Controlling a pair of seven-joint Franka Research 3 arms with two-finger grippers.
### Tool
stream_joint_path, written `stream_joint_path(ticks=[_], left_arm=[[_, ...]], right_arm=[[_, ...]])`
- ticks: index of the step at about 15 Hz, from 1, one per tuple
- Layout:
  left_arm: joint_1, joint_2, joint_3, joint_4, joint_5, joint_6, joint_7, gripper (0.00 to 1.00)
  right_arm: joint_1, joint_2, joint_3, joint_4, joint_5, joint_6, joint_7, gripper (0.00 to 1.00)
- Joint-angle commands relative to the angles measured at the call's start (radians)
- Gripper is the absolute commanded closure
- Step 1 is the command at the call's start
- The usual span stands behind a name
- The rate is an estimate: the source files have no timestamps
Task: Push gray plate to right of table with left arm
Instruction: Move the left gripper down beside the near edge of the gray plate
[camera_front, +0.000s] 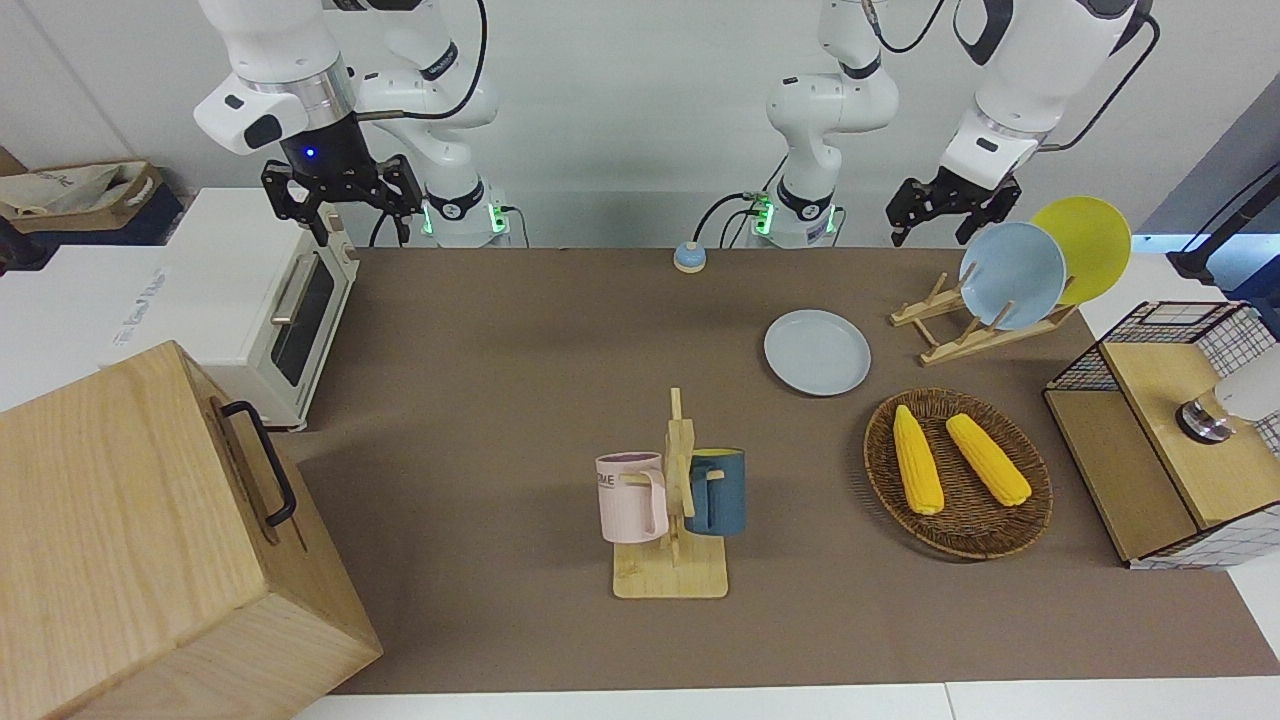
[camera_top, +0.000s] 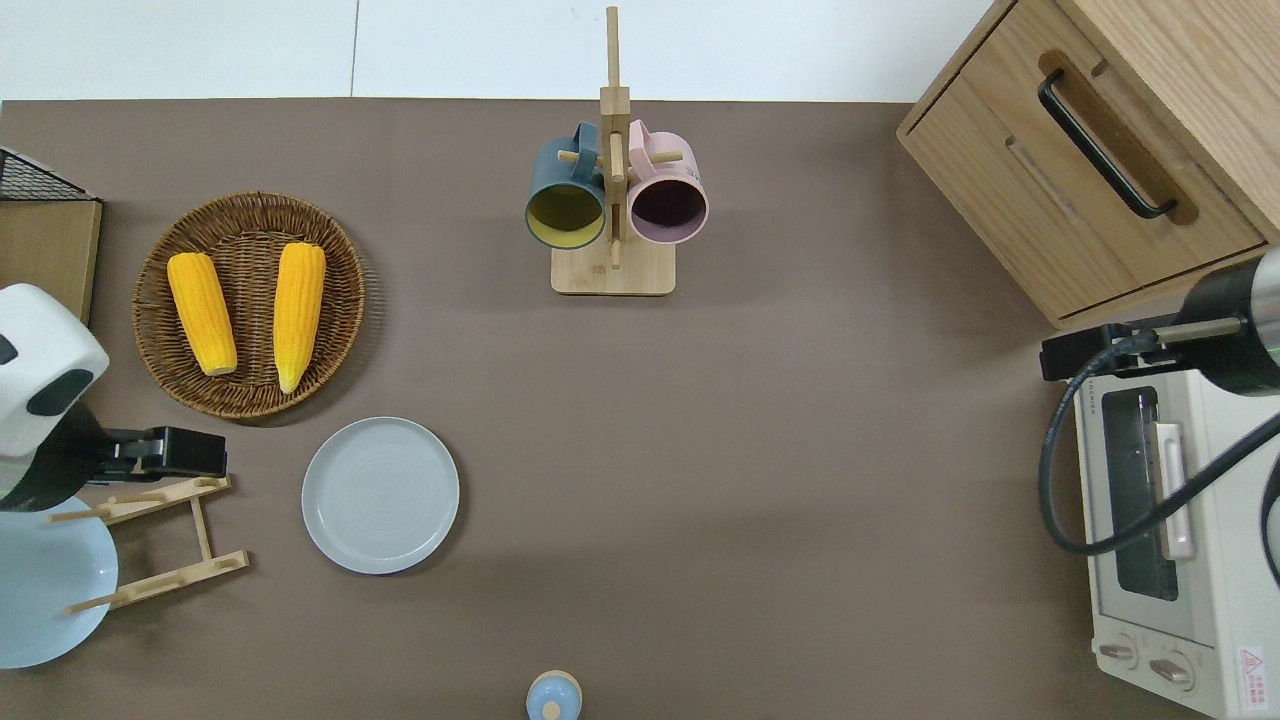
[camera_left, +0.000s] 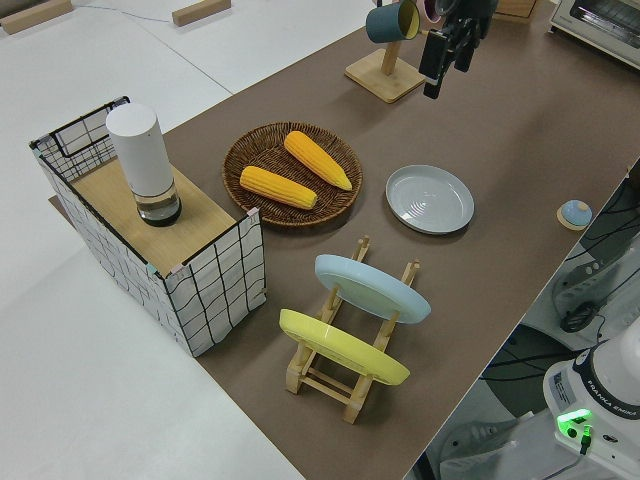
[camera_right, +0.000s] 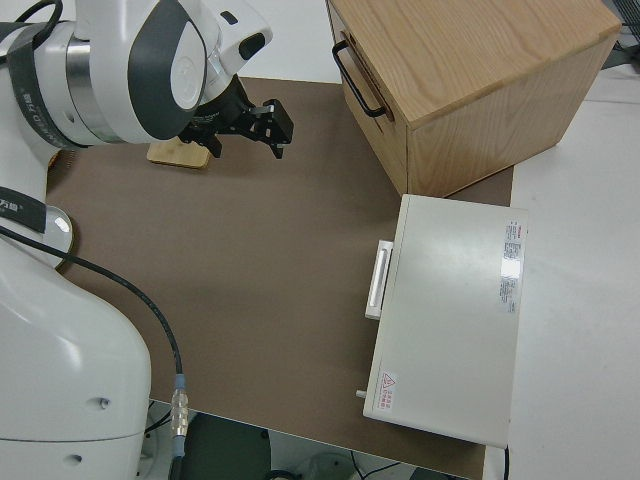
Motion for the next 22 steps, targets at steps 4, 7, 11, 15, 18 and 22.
stream_joint_path(ticks=[4, 7, 11, 15, 18, 22], left_arm=[[-0.019, -0.134, 0.012, -0.271, 0.0, 0.178, -0.014, 0.01], [-0.019, -0.131, 0.012, -0.368, -0.009, 0.292, -0.014, 0.01], [-0.018, -0.102, 0.012, -0.518, -0.035, 0.491, 0.0, 0.01], [-0.018, -0.01, 0.012, -0.568, -0.037, 0.608, 0.0, 0.01], [-0.016, 0.024, 0.012, -0.615, -0.037, 0.698, 0.007, 0.01], [-0.006, 0.076, 0.014, -0.643, -0.037, 0.763, 0.049, 0.01]], right_arm=[[-0.003, -0.004, -0.001, 0.005, 0.022, -0.012, -0.001, 0.017], [-0.003, -0.004, -0.001, 0.005, 0.022, -0.012, -0.001, 0.017], [-0.003, -0.004, -0.001, 0.005, 0.022, -0.012, -0.001, 0.017], [-0.003, -0.004, -0.001, 0.005, 0.022, -0.014, -0.001, 0.017], [-0.003, -0.004, -0.001, 0.005, 0.022, -0.014, -0.001, 0.017], [-0.003, -0.004, -0.001, 0.005, 0.022, -0.012, -0.001, 0.017]])
